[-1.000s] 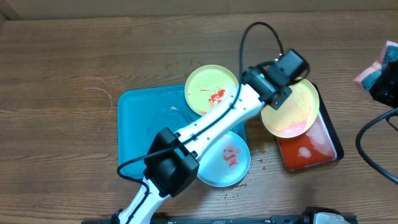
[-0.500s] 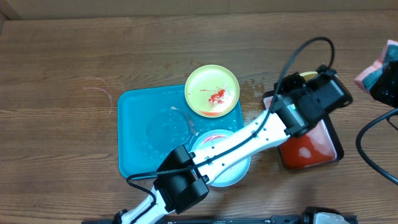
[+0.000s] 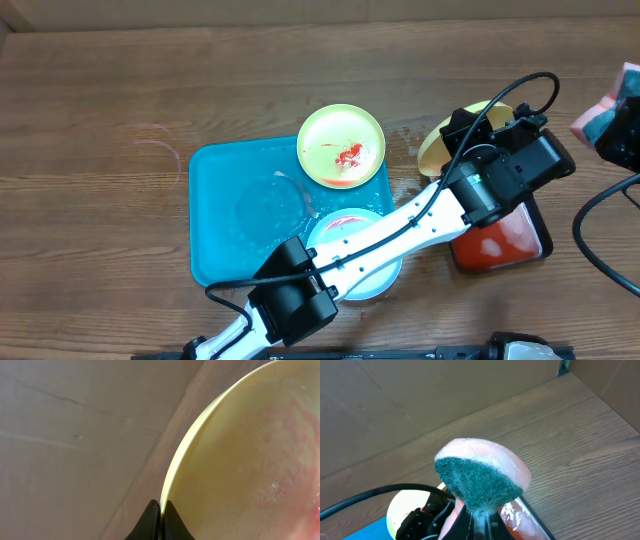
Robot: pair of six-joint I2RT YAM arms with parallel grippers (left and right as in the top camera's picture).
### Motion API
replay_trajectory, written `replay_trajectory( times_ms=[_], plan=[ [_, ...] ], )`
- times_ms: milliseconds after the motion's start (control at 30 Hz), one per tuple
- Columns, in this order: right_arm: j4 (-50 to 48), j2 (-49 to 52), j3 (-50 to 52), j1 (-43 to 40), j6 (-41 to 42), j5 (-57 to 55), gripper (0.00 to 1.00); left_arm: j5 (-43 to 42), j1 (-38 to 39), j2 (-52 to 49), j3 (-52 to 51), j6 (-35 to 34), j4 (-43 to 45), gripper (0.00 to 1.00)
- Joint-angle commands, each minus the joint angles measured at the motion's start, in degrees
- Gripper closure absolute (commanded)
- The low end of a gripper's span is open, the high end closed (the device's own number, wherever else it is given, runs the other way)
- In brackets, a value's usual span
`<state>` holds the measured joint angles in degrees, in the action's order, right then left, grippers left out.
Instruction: Clean dirty plates on tray and stack at the side
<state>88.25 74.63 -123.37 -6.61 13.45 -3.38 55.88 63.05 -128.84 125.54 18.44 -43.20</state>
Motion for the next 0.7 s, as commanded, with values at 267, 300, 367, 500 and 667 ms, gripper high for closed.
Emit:
replay_trajectory(
  times_ms=[267,300,367,500,667],
  plan=[
    [-0.52,-0.55,-1.11,0.15,-0.17,0.07,0.96,2.58,1.86,-1.18,1.07,0.9,1.49,0.96],
    [-0.52,-0.55,-1.11,0.15,-0.17,0.07,0.96,2.58,1.86,-1.18,0.98,0.92,1.51,0.96],
    [-0.52,-0.55,-1.11,0.15,-0.17,0.07,0.96,2.58,1.86,-1.18,0.81,0.9,1.46,0.96],
    [-0.5,-0.55,-1.11,0.15,-0.17,0.07,0.96,2.56,1.86,-1.18,0.2,0.94,1.49,0.96],
    [-0.5,-0.55,-1.11,0.15,-0.17,0.07,0.96,2.56,1.86,-1.18,0.2,0.96,1.51,0.96]
  ],
)
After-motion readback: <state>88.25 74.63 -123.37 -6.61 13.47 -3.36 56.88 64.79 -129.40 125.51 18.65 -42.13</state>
